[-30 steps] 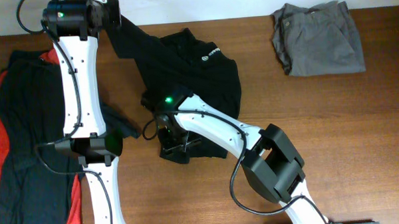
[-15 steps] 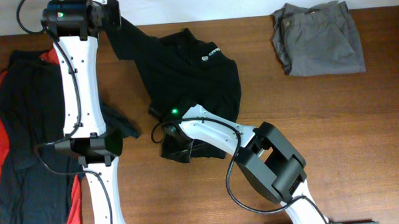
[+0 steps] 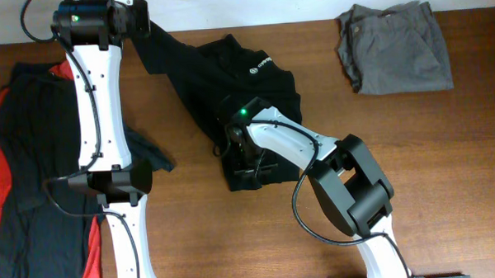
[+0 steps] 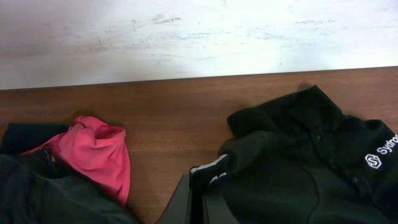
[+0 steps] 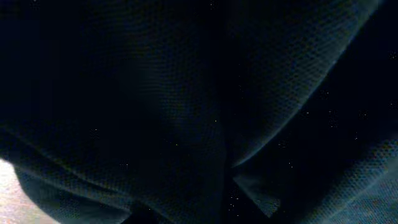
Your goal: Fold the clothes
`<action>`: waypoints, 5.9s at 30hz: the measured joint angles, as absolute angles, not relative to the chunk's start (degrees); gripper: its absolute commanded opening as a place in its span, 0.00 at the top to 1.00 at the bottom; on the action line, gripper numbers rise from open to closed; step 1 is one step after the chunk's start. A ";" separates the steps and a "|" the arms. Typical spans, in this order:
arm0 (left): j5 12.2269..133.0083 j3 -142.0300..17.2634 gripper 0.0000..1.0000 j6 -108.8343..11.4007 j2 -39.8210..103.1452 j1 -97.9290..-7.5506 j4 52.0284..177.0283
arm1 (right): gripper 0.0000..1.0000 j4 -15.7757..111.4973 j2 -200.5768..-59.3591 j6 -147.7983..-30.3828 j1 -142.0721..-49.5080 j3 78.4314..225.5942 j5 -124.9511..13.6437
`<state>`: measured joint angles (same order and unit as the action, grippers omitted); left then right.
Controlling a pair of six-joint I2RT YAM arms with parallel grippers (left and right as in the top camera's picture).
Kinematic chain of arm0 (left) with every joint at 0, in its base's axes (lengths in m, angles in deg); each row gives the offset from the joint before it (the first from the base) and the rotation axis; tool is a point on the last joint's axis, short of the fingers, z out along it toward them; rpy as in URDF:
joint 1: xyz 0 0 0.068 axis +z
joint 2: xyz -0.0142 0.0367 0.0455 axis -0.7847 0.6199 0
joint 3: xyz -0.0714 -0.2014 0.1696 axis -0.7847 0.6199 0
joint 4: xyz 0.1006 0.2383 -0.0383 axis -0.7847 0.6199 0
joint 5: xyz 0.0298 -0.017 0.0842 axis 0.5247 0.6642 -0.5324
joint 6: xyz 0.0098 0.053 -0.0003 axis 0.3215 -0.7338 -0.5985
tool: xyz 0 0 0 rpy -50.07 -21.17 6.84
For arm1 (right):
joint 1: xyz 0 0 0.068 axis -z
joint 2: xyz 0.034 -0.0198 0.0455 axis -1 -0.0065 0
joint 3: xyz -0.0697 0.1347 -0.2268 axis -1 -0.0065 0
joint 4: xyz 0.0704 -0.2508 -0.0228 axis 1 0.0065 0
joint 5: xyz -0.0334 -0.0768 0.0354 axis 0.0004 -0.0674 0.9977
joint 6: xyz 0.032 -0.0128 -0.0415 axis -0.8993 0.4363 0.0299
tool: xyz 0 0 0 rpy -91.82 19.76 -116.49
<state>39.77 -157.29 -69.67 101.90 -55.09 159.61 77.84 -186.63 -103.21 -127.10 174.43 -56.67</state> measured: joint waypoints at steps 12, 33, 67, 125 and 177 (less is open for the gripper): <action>39.77 -157.29 0.99 -69.67 101.90 -55.09 159.85 | 0.66 77.86 -186.61 -102.10 -127.17 174.27 -56.17; 39.79 -157.29 0.99 -69.67 101.90 -55.09 159.85 | 0.73 80.26 -185.87 -101.79 -125.50 173.75 -61.39; 39.77 -157.29 0.99 -69.67 101.90 -55.09 160.22 | 0.96 83.74 -184.77 -84.96 -124.96 178.54 -61.50; 42.15 -158.55 0.99 -68.57 73.46 -53.23 169.64 | 0.96 112.04 -156.14 -79.06 -87.47 217.46 -61.04; 44.36 -158.49 0.99 -68.55 114.60 -56.34 143.63 | 0.95 76.07 -199.44 -78.12 -87.47 217.22 -59.31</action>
